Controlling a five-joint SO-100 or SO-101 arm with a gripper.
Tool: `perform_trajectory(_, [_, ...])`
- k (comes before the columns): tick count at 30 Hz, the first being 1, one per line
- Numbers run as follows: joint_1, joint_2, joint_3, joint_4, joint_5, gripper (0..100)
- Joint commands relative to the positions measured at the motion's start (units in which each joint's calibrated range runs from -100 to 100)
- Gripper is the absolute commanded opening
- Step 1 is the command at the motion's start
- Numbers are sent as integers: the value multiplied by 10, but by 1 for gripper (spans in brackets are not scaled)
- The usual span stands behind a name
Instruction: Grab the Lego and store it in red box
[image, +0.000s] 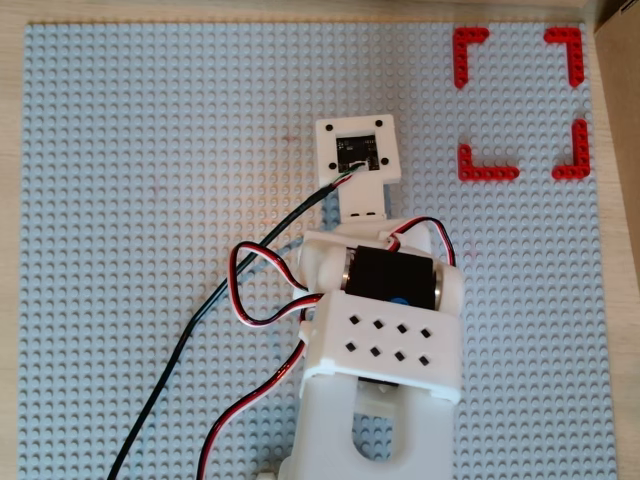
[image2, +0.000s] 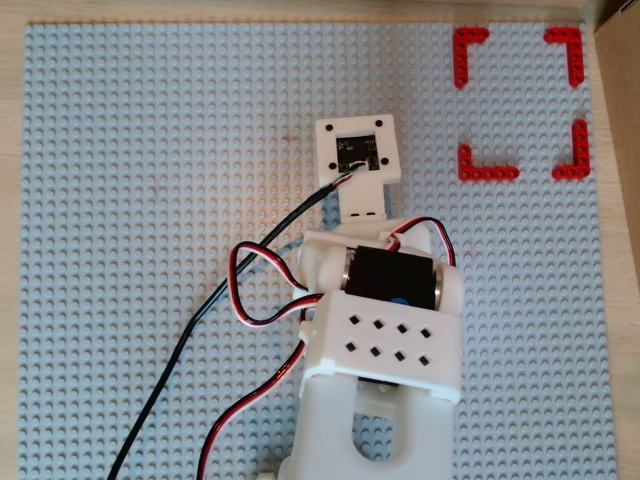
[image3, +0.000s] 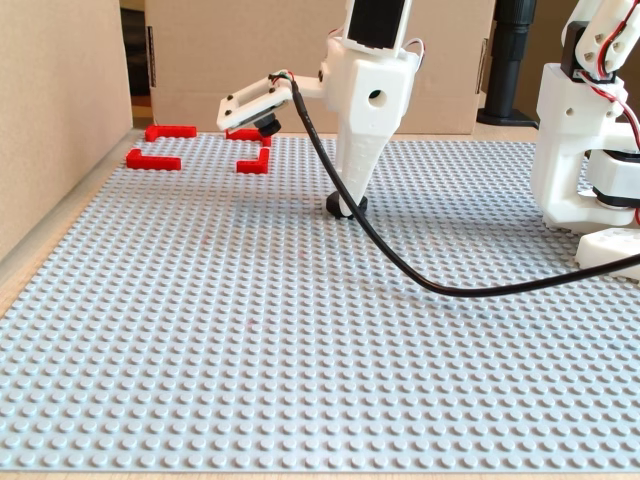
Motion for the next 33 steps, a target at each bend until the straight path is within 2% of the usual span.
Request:
perform_trajectory(1, [2, -11, -30, 19, 0, 10])
perform_trajectory(13, [3, -165, -280, 265, -13, 11])
perform_trajectory(18, [4, -197, -381, 326, -27, 11])
perform_trajectory(24, [41, -178, -475, 286, -63, 11])
perform_trajectory(33, [112, -44, -534, 192, -98, 11])
